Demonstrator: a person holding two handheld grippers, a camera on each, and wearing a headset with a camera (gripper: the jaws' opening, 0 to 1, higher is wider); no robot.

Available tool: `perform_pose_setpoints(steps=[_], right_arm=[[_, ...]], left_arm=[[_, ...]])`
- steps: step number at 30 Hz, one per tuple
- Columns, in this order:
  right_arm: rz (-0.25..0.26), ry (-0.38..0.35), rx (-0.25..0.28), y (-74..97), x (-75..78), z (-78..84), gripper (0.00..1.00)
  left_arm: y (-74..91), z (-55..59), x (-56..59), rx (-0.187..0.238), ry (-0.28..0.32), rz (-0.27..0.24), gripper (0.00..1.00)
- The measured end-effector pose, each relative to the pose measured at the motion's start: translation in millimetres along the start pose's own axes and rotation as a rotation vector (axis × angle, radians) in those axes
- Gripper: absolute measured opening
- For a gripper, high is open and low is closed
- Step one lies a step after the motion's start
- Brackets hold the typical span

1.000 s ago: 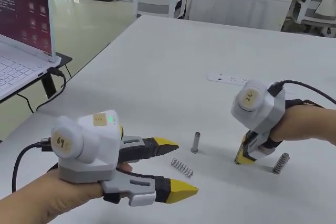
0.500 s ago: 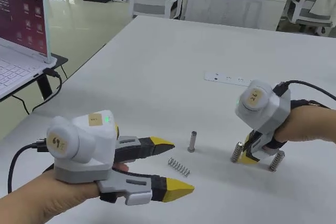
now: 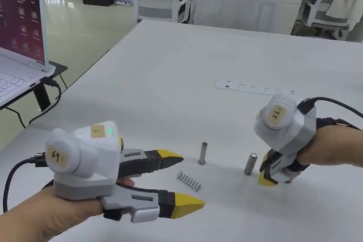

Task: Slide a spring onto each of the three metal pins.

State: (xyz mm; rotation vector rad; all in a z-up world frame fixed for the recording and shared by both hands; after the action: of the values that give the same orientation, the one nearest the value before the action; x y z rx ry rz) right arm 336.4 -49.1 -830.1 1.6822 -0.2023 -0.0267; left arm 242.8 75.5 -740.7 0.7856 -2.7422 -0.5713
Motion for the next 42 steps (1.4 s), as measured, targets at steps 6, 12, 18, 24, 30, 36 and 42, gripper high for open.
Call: perform_pose_setpoints(steps=[6, 12, 18, 24, 30, 36, 42], right_arm=[[-0.016, -0.009, 0.029, 1.3, -16.6, -3.4, 0.13], [-0.021, 0.003, 0.055, 3.1, -30.5, -15.4, 0.14], [-0.030, 0.025, 0.089, 5.2, -41.7, -32.6, 0.14], [-0.039, 0.030, 0.122, 5.7, -45.8, -49.1, 0.13], [-0.048, 0.036, 0.155, 4.8, -49.3, -67.0, 0.14], [-0.055, 0.044, 0.181, 2.4, -54.1, -83.0, 0.14], [-0.072, 0.037, 0.193, -4.5, -56.8, -95.7, 0.14]], left_arm=[[-1.2, 0.6, 0.9, -0.004, -0.002, 0.004, 0.49], [-1.8, 0.3, 1.3, -0.004, -0.006, 0.005, 0.49], [-1.4, 1.1, 1.5, -0.007, -0.008, 0.005, 0.49], [-1.2, 1.2, 1.9, -0.008, -0.010, 0.006, 0.49], [-1.7, 2.1, 1.8, -0.010, -0.009, 0.009, 0.49], [-1.7, 2.9, 1.6, -0.011, -0.007, 0.007, 0.49], [-1.4, 3.1, 1.2, -0.011, -0.007, 0.005, 0.49]])
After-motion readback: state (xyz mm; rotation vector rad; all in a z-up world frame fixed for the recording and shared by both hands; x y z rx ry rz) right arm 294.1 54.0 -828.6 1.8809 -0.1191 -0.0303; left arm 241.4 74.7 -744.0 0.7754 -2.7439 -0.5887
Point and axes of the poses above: the centre of the closed fingertips' face, and the gripper's own axes: y roughly backward along the fingers, x roughly to its right, z roughly out of its underside, the point moved 1 cm from there along y, roughly backward along the fingers, and after that the axes turned 11 degrees about -x, right-handed, at the moved point
